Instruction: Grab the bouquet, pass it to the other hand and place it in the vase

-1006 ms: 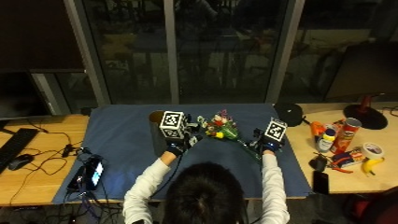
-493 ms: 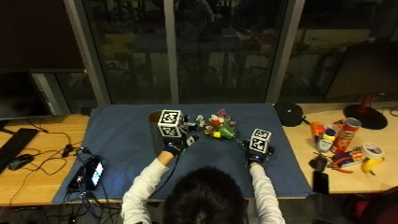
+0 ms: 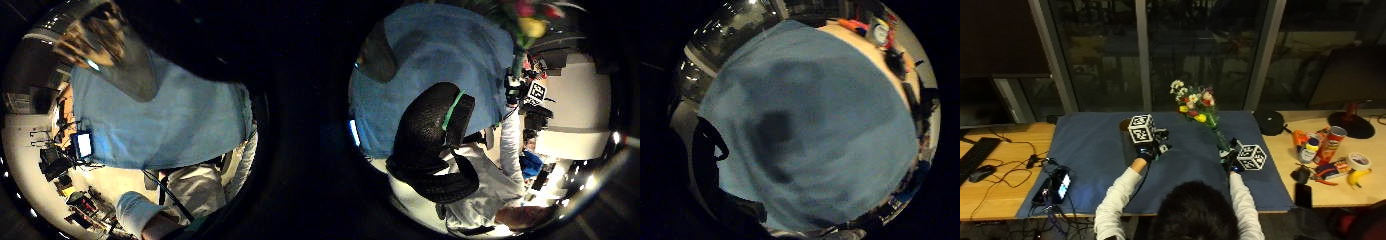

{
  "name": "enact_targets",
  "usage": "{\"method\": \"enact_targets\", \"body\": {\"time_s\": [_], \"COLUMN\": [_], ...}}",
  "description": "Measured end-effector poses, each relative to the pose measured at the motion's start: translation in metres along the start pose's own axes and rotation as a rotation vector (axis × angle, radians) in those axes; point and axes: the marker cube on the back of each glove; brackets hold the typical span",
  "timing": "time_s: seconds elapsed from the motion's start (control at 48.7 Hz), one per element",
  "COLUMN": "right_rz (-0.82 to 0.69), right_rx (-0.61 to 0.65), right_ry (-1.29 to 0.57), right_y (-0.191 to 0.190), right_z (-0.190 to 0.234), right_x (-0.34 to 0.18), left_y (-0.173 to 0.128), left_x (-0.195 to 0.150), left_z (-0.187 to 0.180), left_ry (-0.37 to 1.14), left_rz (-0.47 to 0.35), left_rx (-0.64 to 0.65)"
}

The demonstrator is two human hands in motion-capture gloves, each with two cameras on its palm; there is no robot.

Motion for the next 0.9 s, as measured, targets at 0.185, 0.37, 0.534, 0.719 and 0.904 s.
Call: {"method": "enact_targets", "body": {"time_s": [0.185, 0.37, 0.534, 0.719, 0.904], "right_rz": [-0.092, -0.280, -0.277, -0.195, -0.298], "right_rx": [-0.019, -0.006, -0.054, -0.180, -0.148], "right_ry": [-0.378, -0.640, -0.742, -0.792, -0.843], "right_y": [0.010, 0.022, 0.047, 0.077, 0.109], "right_z": [-0.030, -0.031, -0.018, 0.003, 0.016], "right_x": [-0.063, -0.121, -0.154, -0.177, -0.189], "left_y": [-0.027, -0.031, -0.030, -0.037, -0.031], "left_x": [0.015, 0.061, 0.108, 0.152, 0.176], "left_z": [0.006, -0.013, -0.035, -0.051, -0.054], "left_ry": [0.309, 0.703, 0.949, 0.963, 1.084], "left_rz": [0.066, 0.125, 0.255, 0.370, 0.253], "left_rx": [-0.047, -0.102, -0.039, 0.065, 0.294]}}
